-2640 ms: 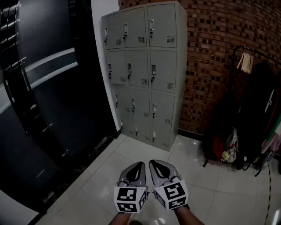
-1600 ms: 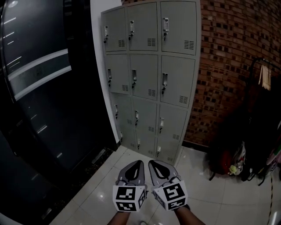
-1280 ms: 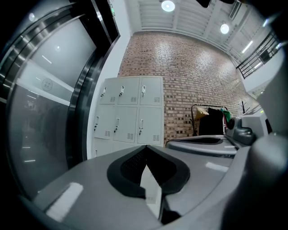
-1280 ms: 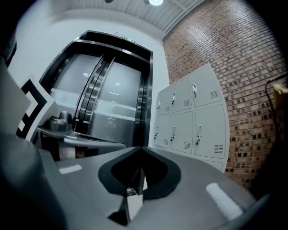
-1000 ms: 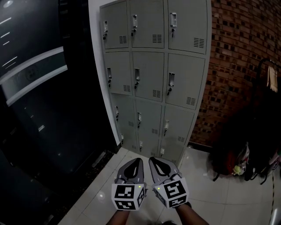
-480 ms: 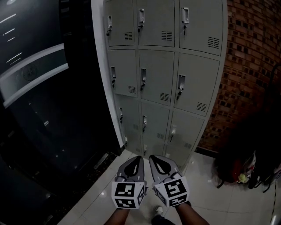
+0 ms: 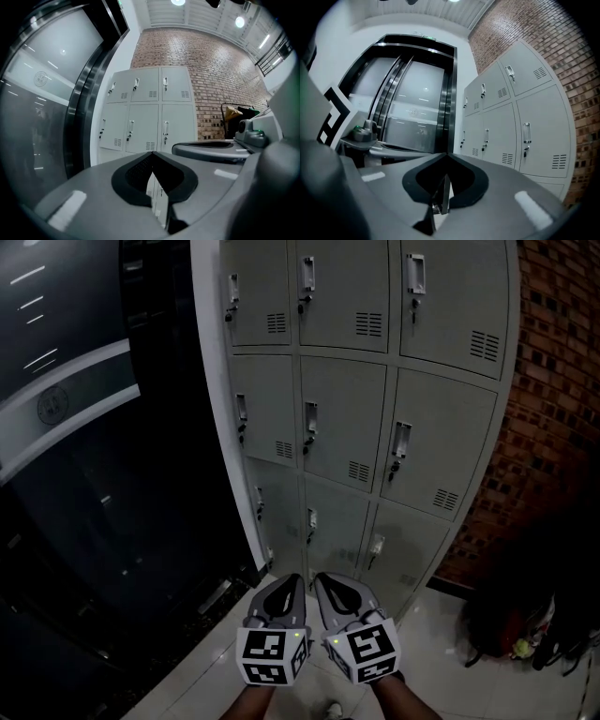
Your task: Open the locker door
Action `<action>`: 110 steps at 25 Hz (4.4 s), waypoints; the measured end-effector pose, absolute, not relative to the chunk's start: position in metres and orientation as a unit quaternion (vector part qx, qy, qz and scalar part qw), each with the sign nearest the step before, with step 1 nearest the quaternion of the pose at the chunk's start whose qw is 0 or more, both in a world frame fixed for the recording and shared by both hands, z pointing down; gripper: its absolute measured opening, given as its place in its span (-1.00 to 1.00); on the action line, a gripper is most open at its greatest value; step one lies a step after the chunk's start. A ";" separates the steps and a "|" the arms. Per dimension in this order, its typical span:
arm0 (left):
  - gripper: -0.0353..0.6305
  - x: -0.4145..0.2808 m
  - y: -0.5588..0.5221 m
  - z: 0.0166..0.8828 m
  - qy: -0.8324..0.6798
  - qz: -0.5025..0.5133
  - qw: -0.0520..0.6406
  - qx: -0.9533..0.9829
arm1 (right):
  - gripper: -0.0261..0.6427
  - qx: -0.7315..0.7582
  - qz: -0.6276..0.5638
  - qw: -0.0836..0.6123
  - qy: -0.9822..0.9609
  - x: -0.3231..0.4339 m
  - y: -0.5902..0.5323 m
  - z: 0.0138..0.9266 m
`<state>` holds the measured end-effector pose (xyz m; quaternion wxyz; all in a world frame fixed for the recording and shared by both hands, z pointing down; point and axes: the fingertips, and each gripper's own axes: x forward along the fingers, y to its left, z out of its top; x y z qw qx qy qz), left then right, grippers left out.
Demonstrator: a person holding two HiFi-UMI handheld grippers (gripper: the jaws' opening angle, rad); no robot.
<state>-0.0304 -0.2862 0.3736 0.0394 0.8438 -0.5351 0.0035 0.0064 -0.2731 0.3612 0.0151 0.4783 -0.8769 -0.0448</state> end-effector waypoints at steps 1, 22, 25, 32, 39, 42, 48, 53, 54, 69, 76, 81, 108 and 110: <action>-0.88 -0.027 -0.296 0.374 -0.536 0.003 0.040 0.843 | -0.92 0.477 -0.045 0.014 -0.878 0.009 -0.283 0.361; -0.88 -0.014 -0.436 0.362 -0.548 -0.005 0.033 0.836 | -0.92 0.464 -0.045 0.003 -0.885 0.026 -0.433 0.350; -0.88 -0.018 -0.463 0.360 -0.545 -0.006 0.031 0.838 | -0.92 0.470 -0.050 -0.001 -0.881 0.023 -0.459 0.346; -0.88 -0.027 -0.525 0.357 -0.537 -0.005 0.034 0.843 | -0.92 0.479 -0.049 0.008 -0.876 0.011 -0.519 0.347; -0.88 -0.035 -0.572 0.351 -0.525 -0.005 0.035 0.851 | -0.90 0.485 -0.045 0.000 -0.874 0.001 -0.580 0.337; -0.88 -0.041 -0.589 0.348 -0.523 -0.006 0.036 0.852 | -0.87 0.492 -0.037 -0.011 -0.870 -0.002 -0.605 0.329; -0.88 -0.058 -0.621 0.338 -0.516 -0.011 0.034 0.856 | -0.76 0.509 -0.036 -0.025 -0.860 -0.006 -0.652 0.319; -0.88 -0.069 -0.649 0.334 -0.509 -0.007 0.029 0.860 | -0.68 0.522 -0.029 -0.027 -0.852 -0.005 -0.691 0.316; -0.88 -0.070 -0.653 0.333 -0.507 -0.008 0.030 0.862 | -0.65 0.525 -0.031 -0.026 -0.850 -0.005 -0.698 0.316; -0.88 -0.086 -0.662 0.332 -0.492 -0.003 0.021 0.870 | -0.47 0.559 -0.048 -0.004 -0.828 0.000 -0.769 0.299; -0.88 -0.096 -0.657 0.341 -0.499 0.004 0.027 0.866 | -0.49 0.569 -0.058 0.003 -0.820 0.000 -0.781 0.286; -0.88 -0.096 -0.655 0.341 -0.496 0.004 0.026 0.868 | -0.72 0.590 -0.045 -0.007 -0.806 0.013 -0.785 0.286; -0.88 -0.090 -0.621 0.331 -0.504 -0.031 0.030 0.863 | -0.80 0.512 -0.050 -0.013 -0.858 -0.021 -0.677 0.286; -0.88 -0.088 -0.616 0.326 -0.505 -0.037 0.028 0.862 | -0.80 0.508 -0.054 -0.015 -0.860 -0.021 -0.665 0.285</action>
